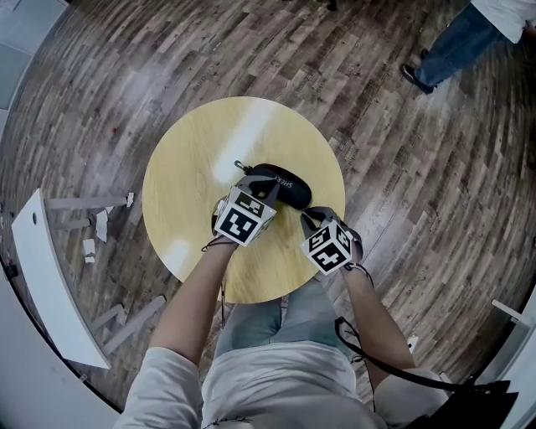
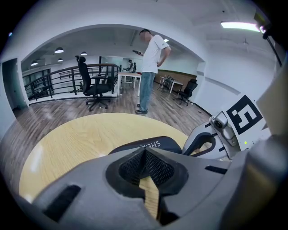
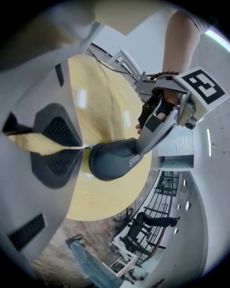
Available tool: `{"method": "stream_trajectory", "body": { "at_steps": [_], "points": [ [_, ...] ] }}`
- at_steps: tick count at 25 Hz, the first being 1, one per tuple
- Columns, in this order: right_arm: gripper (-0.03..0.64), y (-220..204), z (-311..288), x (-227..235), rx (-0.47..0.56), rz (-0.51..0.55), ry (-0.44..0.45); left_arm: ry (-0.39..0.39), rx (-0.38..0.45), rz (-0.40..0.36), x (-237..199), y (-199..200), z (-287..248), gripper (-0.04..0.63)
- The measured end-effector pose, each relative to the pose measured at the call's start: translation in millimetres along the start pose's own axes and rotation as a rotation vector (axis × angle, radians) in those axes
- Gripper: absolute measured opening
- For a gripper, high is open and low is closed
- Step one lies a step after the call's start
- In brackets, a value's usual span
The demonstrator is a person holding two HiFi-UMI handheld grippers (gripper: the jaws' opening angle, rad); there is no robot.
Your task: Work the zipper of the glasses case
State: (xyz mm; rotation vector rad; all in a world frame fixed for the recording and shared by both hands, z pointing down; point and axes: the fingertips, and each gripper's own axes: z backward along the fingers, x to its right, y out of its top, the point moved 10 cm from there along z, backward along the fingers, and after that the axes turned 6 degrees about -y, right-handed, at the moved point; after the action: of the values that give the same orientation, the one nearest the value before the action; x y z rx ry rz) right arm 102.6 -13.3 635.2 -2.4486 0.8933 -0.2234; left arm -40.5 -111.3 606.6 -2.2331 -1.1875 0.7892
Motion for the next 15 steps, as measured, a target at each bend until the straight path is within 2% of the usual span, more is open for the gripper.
{"method": "stream_trajectory", "body": {
  "at_steps": [3, 6, 8, 11, 15],
  "points": [
    [0.002, -13, 18, 12, 0.017, -0.064, -0.094, 0.016, 0.034, 0.033, -3, 3, 5, 0.006],
    [0.000, -6, 54, 15, 0.127, -0.101, -0.125, 0.055, 0.130, 0.062, 2, 14, 31, 0.006],
    [0.000, 11, 88, 4, 0.234, -0.138, -0.106, 0.100, 0.222, 0.079, 19, 22, 67, 0.006],
    [0.000, 43, 138, -25, 0.391, -0.247, -0.038, 0.170, 0.359, 0.112, 68, 24, 137, 0.006],
    [0.000, 103, 189, -67, 0.573, -0.291, 0.052, 0.272, 0.514, 0.186, 126, 6, 215, 0.006]
  ]
}}
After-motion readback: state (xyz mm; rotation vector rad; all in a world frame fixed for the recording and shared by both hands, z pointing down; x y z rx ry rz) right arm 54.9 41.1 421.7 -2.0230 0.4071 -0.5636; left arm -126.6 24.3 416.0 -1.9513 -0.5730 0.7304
